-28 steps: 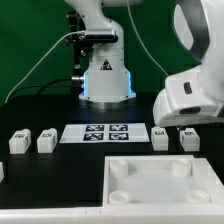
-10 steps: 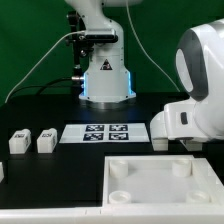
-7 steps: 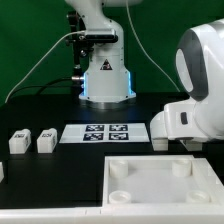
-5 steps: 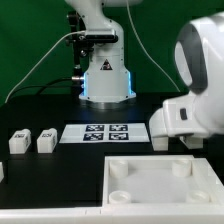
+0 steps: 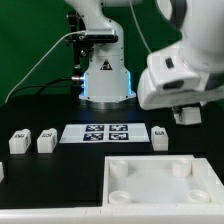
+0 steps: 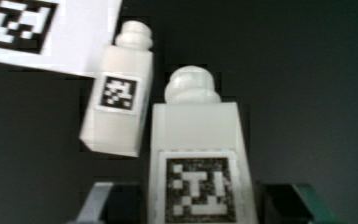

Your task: Assemble one leg

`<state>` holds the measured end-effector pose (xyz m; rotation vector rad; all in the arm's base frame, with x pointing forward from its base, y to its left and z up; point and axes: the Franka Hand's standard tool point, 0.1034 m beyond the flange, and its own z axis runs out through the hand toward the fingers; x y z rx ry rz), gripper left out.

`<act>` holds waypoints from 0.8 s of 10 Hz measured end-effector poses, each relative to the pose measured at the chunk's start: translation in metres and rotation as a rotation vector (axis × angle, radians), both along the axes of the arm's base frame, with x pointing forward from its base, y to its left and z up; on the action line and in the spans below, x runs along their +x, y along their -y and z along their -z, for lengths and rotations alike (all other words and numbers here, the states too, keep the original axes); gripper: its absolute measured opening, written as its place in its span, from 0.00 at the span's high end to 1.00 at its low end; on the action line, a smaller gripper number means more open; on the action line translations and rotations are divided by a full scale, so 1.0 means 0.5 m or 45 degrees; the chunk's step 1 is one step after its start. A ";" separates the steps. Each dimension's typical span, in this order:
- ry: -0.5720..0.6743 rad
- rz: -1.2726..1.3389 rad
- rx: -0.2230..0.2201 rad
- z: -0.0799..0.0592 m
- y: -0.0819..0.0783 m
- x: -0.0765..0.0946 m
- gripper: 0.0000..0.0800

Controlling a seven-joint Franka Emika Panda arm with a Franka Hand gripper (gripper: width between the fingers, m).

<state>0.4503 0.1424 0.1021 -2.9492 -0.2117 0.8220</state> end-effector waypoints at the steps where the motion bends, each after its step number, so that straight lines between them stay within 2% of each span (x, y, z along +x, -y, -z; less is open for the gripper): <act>1: 0.153 0.011 0.017 -0.020 0.020 0.019 0.64; 2: 0.251 0.015 0.029 -0.032 0.043 0.029 0.64; 3: 0.411 0.042 0.040 -0.039 0.058 0.053 0.64; 4: 0.552 0.048 0.044 -0.039 0.061 0.053 0.64; 5: 0.613 0.047 0.047 -0.034 0.061 0.045 0.64; 6: 0.763 0.059 0.061 -0.036 0.061 0.061 0.64; 7: 0.891 0.065 0.071 -0.033 0.064 0.058 0.64; 8: 0.938 0.068 0.075 -0.028 0.066 0.051 0.64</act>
Offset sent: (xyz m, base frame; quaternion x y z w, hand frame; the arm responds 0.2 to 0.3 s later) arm 0.0000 0.0000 0.0000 0.0000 0.2667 0.0000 0.9638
